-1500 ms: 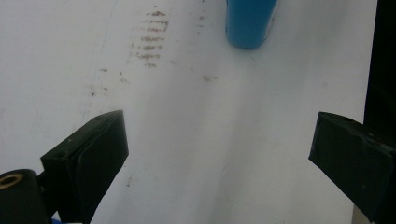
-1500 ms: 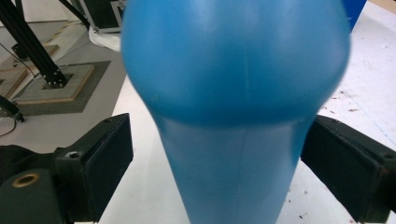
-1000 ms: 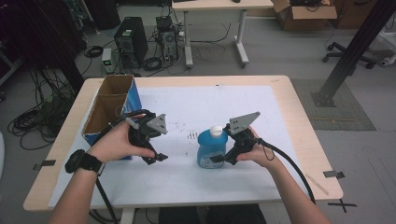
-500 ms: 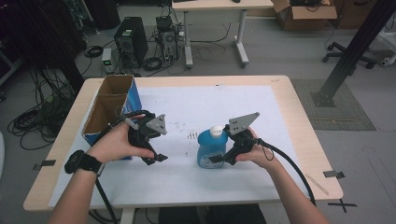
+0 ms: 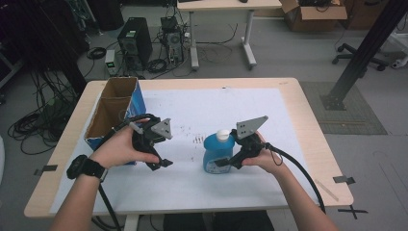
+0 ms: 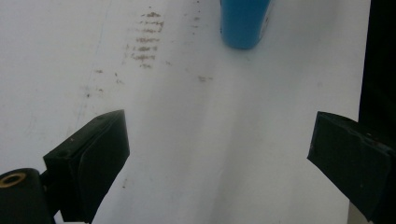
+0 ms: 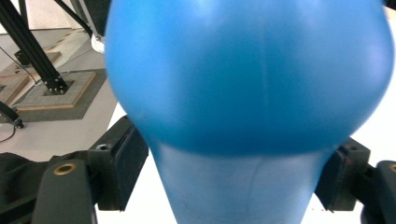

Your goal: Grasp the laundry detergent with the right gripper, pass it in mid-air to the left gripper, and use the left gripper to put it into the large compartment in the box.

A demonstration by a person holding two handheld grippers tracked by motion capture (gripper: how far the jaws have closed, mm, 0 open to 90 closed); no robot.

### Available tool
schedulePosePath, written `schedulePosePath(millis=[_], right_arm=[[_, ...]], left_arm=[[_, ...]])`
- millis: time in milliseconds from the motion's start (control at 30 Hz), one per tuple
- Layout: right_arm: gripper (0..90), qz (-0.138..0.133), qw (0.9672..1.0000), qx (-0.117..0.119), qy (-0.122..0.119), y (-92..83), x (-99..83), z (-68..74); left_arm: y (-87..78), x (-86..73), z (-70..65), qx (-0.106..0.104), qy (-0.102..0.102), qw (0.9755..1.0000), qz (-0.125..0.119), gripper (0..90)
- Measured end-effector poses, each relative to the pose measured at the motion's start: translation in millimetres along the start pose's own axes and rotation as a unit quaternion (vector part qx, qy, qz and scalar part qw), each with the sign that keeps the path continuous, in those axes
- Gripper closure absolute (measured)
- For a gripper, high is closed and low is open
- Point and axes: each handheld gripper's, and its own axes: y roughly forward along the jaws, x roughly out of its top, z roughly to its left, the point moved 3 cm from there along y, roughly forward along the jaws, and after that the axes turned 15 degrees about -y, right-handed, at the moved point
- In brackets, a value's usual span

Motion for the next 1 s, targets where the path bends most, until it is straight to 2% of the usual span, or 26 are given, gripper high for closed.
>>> schedulePosePath(millis=[567,867,1000], right_arm=[[30.3,0.001,1.0,-0.003,-0.004,-0.1,-0.6,0.3],[39.2,0.002,0.9999,-0.009,-0.007,-2.5,-2.0,-0.3],[39.6,0.002,0.9999,-0.009,-0.009,-2.3,-2.0,-0.4]], left_arm=[[0.0,1.2,-0.6,-0.001,0.002,1.0,0.001,5.9],[-1.3,3.6,-0.7,0.0,0.002,1.0,0.001,6.1],[-1.2,4.6,-0.8,-0.001,0.003,1.0,0.001,6.1]])
